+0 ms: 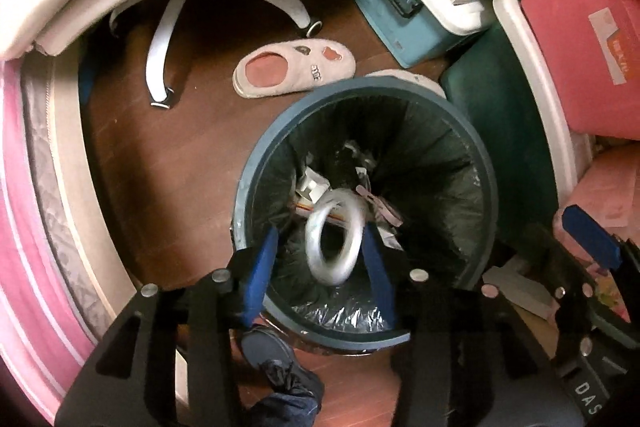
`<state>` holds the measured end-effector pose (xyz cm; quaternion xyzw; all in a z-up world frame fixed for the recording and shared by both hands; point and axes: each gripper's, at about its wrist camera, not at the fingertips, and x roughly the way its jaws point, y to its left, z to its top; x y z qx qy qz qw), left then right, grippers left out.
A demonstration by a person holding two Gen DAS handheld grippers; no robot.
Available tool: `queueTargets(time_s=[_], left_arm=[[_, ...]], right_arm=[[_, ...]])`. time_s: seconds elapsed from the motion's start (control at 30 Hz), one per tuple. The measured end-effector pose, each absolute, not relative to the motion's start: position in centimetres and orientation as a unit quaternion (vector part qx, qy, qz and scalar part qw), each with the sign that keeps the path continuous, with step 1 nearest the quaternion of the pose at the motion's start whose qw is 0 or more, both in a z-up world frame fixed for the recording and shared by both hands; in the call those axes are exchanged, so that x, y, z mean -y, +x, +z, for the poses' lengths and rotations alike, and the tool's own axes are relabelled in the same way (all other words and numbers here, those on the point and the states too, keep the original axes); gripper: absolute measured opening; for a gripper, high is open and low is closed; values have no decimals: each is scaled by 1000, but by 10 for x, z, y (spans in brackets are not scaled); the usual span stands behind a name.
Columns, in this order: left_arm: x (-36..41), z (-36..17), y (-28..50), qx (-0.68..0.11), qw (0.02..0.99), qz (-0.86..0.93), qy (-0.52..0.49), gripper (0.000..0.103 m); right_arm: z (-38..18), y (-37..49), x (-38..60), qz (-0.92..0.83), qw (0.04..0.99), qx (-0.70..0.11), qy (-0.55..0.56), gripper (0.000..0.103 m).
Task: Collect trash
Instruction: 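Raise both open tools from the bin back over the table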
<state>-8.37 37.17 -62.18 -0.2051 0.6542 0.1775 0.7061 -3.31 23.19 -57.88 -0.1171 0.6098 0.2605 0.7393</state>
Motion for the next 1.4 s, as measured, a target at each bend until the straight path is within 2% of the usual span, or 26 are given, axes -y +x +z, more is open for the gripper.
queueTargets(time_s=[0.03, 0.17, 0.3, 0.47, 0.8, 1.17, 1.4], left_arm=[[-373, -618, -83, -653, 707, 177, -206, 57], [-371, -596, -81, -652, 709, 178, -203, 60], [-374, -565, -80, -649, 709, 186, -203, 70], [-369, -519, -76, -646, 715, 184, -193, 74], [-352, -405, -63, -630, 733, 186, -178, 87], [-309, -297, -42, -616, 754, 165, -161, 88], [-259, -251, -15, -609, 769, 131, -143, 88]], right_arm=[[-576, -33, -232, 261, 740, -609, -117, 64], [-556, -32, -234, 261, 741, -608, -117, 73], [-526, -30, -231, 252, 747, -605, -113, 79], [-481, -26, -225, 248, 753, -600, -109, 81], [-369, -13, -200, 226, 777, -581, -88, 90], [-268, -10, -155, 203, 797, -566, -60, 93], [-223, -3, -101, 170, 808, -563, -33, 93]])
